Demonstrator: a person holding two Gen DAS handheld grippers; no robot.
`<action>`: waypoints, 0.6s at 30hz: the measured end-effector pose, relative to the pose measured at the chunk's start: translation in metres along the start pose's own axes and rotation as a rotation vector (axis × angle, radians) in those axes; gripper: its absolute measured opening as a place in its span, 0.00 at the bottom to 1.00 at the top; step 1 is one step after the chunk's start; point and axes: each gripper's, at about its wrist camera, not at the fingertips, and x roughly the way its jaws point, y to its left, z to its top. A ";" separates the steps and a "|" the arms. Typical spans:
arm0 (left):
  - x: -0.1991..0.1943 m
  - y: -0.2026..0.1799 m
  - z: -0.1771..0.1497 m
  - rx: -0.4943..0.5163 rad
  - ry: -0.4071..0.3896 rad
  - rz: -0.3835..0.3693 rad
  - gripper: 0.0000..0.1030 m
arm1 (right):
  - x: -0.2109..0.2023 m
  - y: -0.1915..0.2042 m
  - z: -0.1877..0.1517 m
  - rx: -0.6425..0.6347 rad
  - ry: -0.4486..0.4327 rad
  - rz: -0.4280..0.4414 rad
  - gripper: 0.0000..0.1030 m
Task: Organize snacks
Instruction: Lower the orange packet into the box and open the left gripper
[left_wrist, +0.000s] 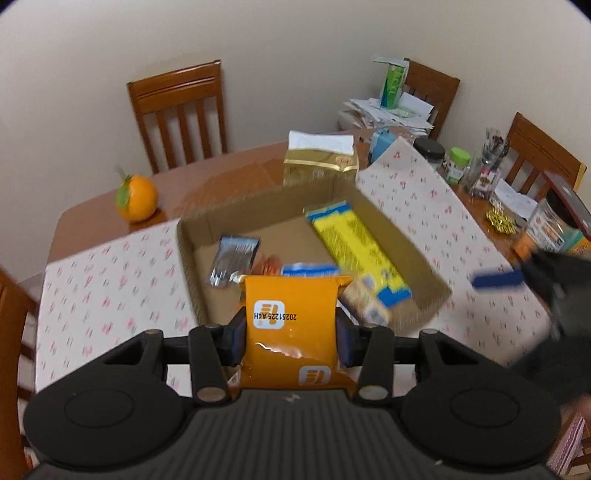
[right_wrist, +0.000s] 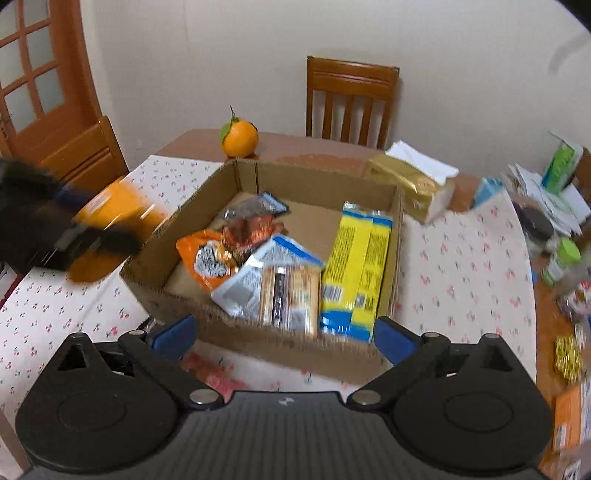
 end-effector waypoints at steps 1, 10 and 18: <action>0.008 0.000 0.007 0.002 -0.001 -0.006 0.44 | -0.002 0.001 -0.003 0.000 0.000 -0.010 1.00; 0.082 -0.009 0.057 0.024 0.013 0.006 0.44 | -0.014 -0.008 -0.021 0.044 0.005 -0.055 1.00; 0.114 -0.015 0.082 0.022 -0.012 0.035 0.68 | -0.015 -0.023 -0.032 0.086 0.032 -0.097 1.00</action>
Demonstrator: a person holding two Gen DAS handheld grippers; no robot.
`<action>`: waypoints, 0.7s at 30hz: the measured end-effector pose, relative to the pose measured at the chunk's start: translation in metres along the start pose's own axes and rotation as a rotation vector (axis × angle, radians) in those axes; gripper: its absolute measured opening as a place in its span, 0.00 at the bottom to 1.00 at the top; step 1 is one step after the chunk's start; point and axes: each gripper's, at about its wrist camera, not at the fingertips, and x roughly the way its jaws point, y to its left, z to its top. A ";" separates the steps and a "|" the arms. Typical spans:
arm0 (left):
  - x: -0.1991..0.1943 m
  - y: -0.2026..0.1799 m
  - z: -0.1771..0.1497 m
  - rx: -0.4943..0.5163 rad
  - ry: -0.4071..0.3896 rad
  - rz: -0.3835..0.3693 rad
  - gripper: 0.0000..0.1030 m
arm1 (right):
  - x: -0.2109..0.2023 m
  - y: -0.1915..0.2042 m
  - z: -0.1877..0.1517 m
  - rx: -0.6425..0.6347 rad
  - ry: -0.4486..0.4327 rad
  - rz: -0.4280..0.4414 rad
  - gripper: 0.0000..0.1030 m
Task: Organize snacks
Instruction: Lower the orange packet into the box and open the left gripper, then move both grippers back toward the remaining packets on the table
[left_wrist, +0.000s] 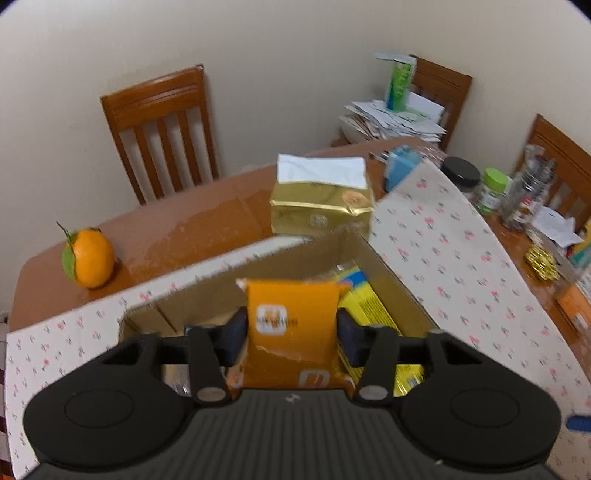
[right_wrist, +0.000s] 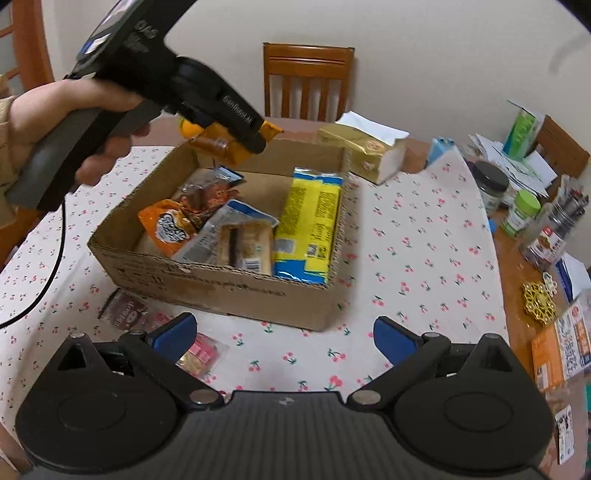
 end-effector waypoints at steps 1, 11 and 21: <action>0.000 0.000 0.001 -0.008 -0.009 0.006 0.76 | 0.000 -0.001 -0.001 0.004 0.001 0.000 1.00; -0.042 0.000 -0.024 -0.006 -0.050 0.035 0.91 | 0.006 0.001 -0.004 -0.014 0.020 0.000 1.00; -0.101 0.001 -0.093 -0.078 -0.040 0.076 0.92 | 0.011 0.006 -0.021 -0.052 0.069 0.006 1.00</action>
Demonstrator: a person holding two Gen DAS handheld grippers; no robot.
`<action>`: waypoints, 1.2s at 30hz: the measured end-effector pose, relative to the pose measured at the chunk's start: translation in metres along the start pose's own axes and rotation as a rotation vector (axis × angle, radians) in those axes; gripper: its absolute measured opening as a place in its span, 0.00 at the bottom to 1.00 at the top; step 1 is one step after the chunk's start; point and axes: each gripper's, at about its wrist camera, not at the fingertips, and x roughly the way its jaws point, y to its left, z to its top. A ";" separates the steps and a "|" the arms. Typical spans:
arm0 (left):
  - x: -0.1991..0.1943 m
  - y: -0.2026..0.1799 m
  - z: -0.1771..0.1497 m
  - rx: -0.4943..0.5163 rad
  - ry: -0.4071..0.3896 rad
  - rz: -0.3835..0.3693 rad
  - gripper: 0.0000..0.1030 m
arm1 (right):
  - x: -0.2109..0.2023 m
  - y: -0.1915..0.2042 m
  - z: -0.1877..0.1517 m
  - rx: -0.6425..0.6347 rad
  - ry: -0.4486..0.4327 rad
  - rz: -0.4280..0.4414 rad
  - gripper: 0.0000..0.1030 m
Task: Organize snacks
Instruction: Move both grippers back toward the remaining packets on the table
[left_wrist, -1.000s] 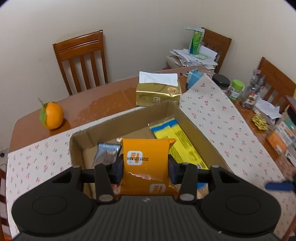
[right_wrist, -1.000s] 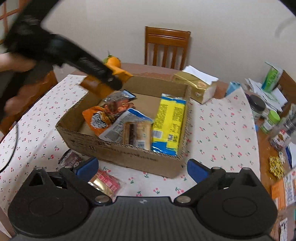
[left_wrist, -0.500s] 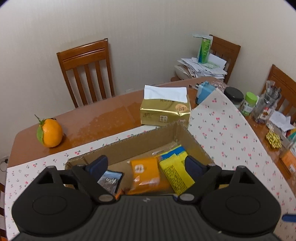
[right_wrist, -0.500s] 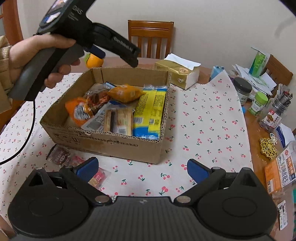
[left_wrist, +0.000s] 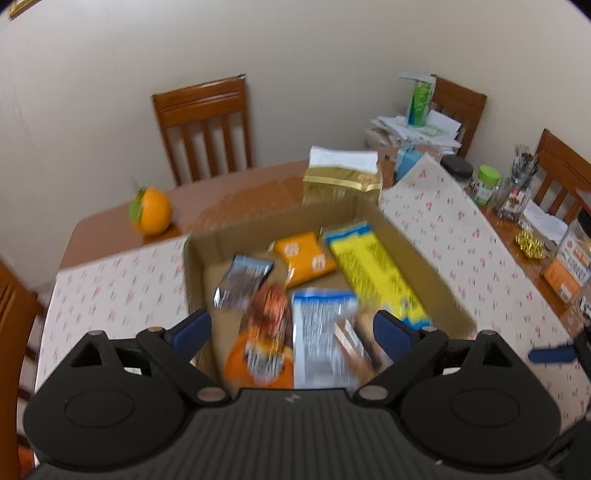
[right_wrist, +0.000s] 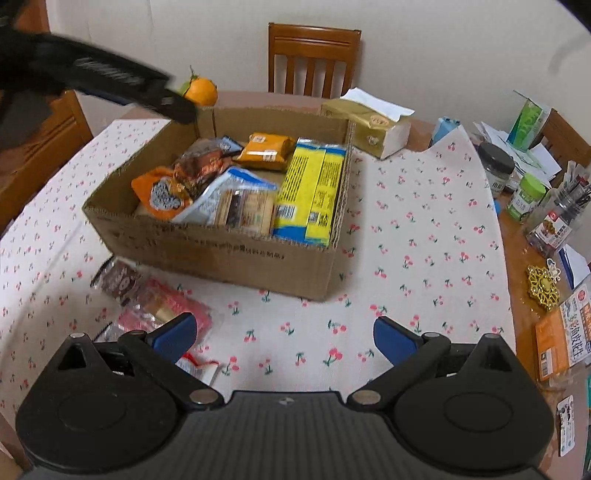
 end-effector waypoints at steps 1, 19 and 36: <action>-0.004 -0.001 -0.008 -0.003 0.011 0.006 0.92 | 0.000 0.001 -0.002 -0.006 0.006 0.001 1.00; 0.030 -0.023 -0.112 -0.071 0.263 0.030 0.93 | -0.005 0.015 -0.022 -0.048 0.051 -0.017 1.00; 0.009 -0.034 -0.151 -0.061 0.335 0.142 0.93 | 0.000 0.012 -0.024 -0.133 0.047 0.072 1.00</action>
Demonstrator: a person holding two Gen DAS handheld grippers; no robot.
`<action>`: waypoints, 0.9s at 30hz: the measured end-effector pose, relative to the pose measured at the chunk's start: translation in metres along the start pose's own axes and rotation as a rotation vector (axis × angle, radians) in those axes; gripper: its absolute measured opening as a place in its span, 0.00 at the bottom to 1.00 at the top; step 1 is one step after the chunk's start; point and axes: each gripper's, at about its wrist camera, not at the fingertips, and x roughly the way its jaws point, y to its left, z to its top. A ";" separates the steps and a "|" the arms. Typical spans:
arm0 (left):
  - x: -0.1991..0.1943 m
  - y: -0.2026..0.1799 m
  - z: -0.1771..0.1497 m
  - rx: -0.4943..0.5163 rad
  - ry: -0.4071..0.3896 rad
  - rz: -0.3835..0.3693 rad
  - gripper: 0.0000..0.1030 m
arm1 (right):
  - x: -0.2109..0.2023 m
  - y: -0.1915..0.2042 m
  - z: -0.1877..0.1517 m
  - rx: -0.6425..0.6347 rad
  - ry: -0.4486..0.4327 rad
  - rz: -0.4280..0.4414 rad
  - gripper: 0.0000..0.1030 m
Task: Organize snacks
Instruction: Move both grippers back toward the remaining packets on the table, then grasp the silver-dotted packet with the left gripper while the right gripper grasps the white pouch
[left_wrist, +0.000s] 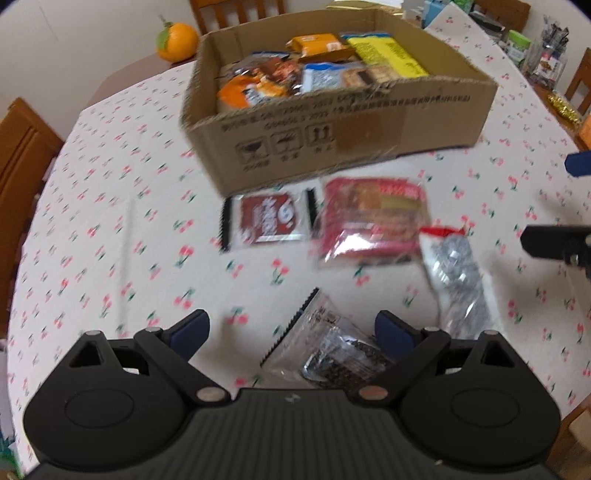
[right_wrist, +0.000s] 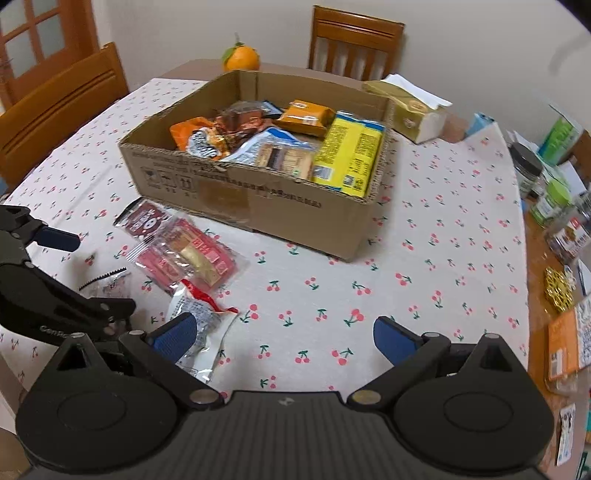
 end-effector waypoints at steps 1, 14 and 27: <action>-0.001 0.001 -0.003 -0.003 0.004 0.011 0.93 | 0.001 0.000 0.000 -0.007 0.000 0.009 1.00; -0.014 0.021 -0.048 -0.124 0.037 0.071 0.93 | 0.015 0.011 -0.009 -0.061 0.030 0.118 1.00; -0.015 0.023 -0.051 -0.114 -0.048 -0.062 0.45 | 0.024 0.019 -0.014 0.067 0.085 0.105 1.00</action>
